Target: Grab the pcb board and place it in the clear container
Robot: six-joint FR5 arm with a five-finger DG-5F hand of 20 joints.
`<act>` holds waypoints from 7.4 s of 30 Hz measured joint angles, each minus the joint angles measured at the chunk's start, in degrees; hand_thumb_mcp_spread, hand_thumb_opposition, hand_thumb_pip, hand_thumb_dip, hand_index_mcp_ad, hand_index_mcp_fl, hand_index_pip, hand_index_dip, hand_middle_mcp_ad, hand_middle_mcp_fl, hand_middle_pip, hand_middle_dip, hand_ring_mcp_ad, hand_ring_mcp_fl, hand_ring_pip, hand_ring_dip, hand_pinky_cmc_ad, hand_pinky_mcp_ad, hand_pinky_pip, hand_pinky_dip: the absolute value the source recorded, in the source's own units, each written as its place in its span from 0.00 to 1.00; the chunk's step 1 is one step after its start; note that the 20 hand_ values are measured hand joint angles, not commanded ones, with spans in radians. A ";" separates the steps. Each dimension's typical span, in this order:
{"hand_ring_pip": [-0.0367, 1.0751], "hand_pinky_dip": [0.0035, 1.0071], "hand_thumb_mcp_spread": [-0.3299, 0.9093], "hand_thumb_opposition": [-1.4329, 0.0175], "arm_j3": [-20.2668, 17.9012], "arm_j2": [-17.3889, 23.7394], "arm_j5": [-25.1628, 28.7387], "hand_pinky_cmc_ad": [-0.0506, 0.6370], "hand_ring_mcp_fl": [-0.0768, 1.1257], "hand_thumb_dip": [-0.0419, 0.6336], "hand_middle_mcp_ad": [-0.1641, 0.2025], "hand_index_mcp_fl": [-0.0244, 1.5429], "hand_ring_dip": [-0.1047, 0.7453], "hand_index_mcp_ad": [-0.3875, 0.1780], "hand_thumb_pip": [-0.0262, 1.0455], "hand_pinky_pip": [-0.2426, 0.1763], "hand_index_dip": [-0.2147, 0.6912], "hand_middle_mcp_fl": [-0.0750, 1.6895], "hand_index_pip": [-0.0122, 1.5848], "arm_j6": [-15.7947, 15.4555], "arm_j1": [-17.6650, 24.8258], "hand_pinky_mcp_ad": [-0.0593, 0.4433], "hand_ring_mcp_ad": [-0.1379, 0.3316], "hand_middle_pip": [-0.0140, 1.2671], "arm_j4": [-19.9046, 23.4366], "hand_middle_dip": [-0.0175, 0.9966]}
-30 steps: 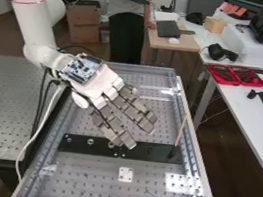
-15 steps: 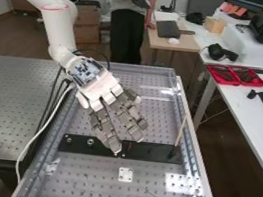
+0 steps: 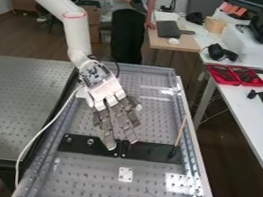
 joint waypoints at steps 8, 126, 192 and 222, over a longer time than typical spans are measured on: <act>0.09 0.66 0.54 0.42 1.91 -2.18 -0.68 0.53 0.07 0.39 0.80 0.03 0.10 0.77 0.63 0.28 0.41 0.05 0.92 2.99 -0.35 0.58 0.88 0.12 -10.76 0.11; 0.10 0.73 0.58 0.40 7.59 -10.65 -3.45 0.53 0.07 0.42 0.72 0.09 0.12 0.71 0.68 0.28 0.34 0.05 0.98 9.37 -3.24 0.58 0.88 0.12 -18.32 0.12; 0.11 0.56 0.61 0.39 6.00 -9.49 -3.63 0.53 0.07 0.42 0.63 0.20 0.14 0.65 0.63 0.36 0.32 0.07 0.97 1.59 -3.93 0.51 0.81 0.12 -11.60 0.13; 0.11 0.55 0.61 0.36 0.20 0.50 -8.26 0.53 0.07 0.42 0.63 0.22 0.14 0.65 0.63 0.36 0.32 0.07 0.97 -14.64 -1.85 0.51 0.81 0.12 2.07 0.13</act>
